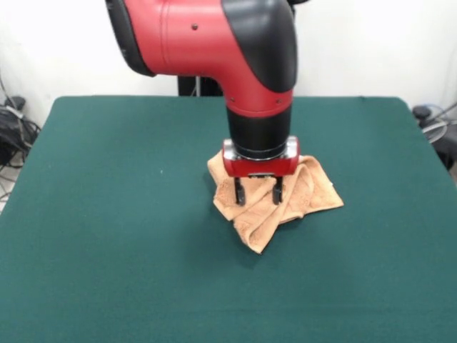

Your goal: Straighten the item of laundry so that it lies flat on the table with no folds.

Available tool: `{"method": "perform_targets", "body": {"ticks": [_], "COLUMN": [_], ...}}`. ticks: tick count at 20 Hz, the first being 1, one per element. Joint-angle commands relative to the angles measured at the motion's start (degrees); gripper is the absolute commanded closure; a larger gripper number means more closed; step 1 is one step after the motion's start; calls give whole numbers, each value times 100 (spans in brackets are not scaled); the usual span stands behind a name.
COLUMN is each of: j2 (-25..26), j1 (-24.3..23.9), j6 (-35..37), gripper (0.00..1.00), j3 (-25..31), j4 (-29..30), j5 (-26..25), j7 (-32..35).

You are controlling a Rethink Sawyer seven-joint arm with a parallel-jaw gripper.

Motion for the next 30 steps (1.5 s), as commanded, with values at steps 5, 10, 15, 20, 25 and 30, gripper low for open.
{"method": "perform_targets", "body": {"ticks": [5,10,15,20,25,30], "j2": [75,-38,-248,-548,-804,-795], "j1": [321,297,122,76,88,-9], "j6": [-486,-541,-239,-27,174,121], "gripper": [0,0,0,0,0,0], "j3": [-132,-135,93,209,236,294], "j4": [-95,81,245,527,635,759], "j5": [-410,-432,-260,-128,-45,-63], "j7": [662,642,484,499,519,457]}}
